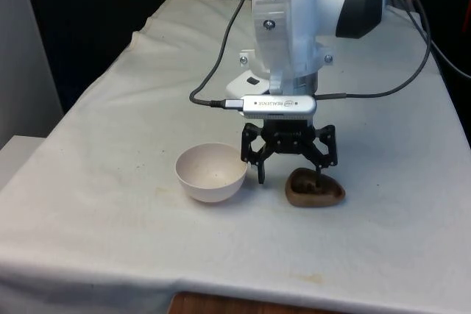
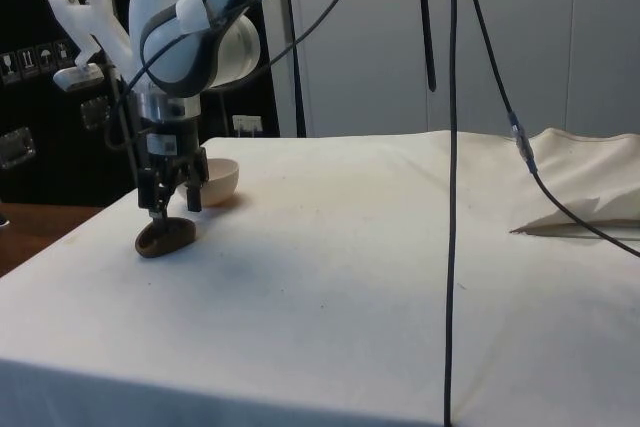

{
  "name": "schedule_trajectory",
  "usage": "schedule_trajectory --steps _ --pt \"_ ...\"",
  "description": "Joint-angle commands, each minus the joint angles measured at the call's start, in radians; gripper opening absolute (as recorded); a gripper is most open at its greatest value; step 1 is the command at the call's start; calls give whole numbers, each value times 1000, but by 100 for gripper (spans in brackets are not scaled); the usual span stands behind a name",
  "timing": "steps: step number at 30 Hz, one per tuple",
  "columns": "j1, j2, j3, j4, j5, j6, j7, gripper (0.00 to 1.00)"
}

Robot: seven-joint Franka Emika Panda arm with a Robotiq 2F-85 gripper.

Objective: Pour the coffee beans from the cup into the bowl.

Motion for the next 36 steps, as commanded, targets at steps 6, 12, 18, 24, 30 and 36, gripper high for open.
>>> schedule_trajectory --steps 6,12,18,24,30,36 --pt "0 0 0 0 0 0 0 86" --pt "0 0 0 0 0 0 0 46" --pt "0 0 0 0 0 0 -1 11" --pt "0 -1 1 1 1 -1 -1 2" --pt "-1 -1 2 1 2 -1 -2 2" --pt "-2 1 2 5 2 -3 -2 2"
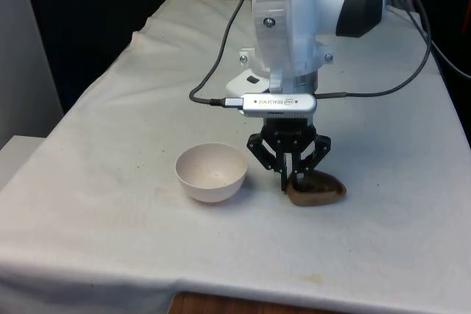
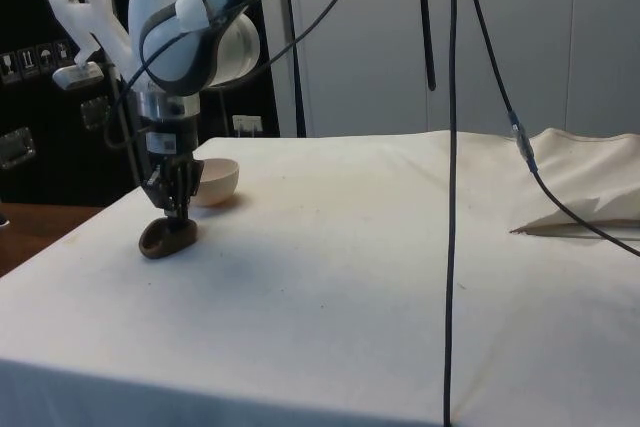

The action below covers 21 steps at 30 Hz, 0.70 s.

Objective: Pour the coffee beans from the cup into the bowl.

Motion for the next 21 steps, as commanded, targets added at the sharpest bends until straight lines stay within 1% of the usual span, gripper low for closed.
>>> schedule_trajectory --steps 1,4,5,6,10,12,13,14,20,21 --pt "-2 3 2 5 3 -1 -2 2" --pt "-4 5 4 7 5 -2 -5 2" --pt "0 0 0 1 1 0 0 2" --pt "-4 5 4 7 5 -2 -5 2" --pt "-4 -2 4 4 5 -4 -4 2" --pt "-3 -12 3 3 4 -10 -2 2" --pt "0 -4 0 7 1 -2 0 2" --pt "-2 -17 2 2 4 -12 -2 2" --pt "-1 -46 1 -3 3 -35 -1 2" --pt "0 -36 -1 5 1 -34 0 2"
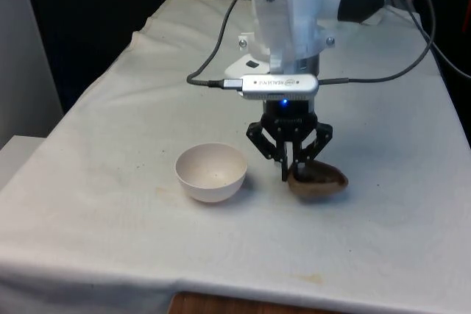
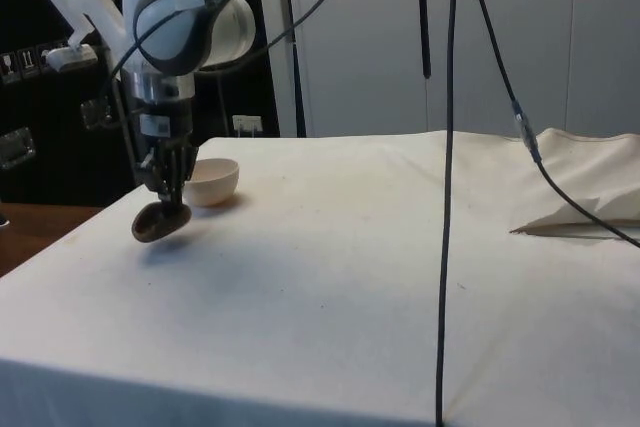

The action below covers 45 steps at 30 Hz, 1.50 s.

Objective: Pour the coffee beans from the cup into the bowl.

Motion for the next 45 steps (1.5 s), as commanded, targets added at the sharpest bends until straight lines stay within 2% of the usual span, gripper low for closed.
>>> schedule_trajectory --steps 1,45 --pt "-1 -15 1 -9 1 -5 0 2" --pt "0 -212 -5 -7 0 -181 0 2"
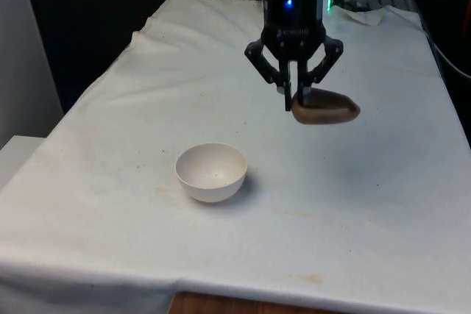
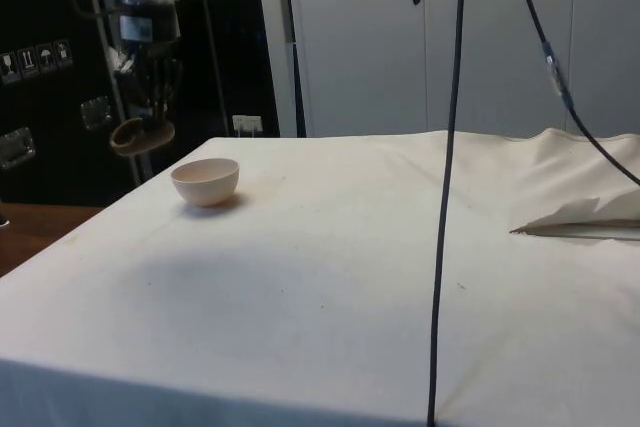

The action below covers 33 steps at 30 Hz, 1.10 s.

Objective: Pour the coffee beans from the cup into the bowl.

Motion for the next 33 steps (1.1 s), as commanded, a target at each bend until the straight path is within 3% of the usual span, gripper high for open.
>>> schedule_trajectory --steps 1,12,33 --pt "0 -10 -1 -1 -1 -11 2 2" --pt "-3 -52 -13 5 -3 -48 -3 2" --pt "0 -74 -93 59 -18 -115 -52 2"
